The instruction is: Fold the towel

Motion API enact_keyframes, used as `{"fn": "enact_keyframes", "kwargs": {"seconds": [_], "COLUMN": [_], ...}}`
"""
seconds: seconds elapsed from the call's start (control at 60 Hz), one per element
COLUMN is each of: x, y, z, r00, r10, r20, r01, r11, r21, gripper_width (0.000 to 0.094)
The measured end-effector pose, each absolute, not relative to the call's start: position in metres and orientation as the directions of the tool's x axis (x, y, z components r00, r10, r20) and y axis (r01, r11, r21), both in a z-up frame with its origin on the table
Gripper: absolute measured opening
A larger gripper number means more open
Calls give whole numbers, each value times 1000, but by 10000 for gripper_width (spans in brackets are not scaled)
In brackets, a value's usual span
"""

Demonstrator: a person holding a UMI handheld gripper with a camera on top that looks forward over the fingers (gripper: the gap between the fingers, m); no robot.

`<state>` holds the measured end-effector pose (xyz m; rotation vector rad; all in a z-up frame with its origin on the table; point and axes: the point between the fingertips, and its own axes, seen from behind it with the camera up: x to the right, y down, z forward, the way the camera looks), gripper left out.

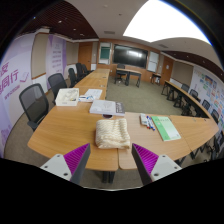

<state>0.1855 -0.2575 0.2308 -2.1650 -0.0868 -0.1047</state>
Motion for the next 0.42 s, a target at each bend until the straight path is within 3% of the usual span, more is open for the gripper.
{"fn": "enact_keyframes", "kwargs": {"seconds": [0.2,0.417], "x": [158,146], "y": [-323,-346], "z": [247,259], "r00": [995,994], "r10": [17,8], "r20": [95,108], "r01": [89,95], "r11": [-557,-527], "r21": [-826,-844], "gripper_width": [855,853]}}
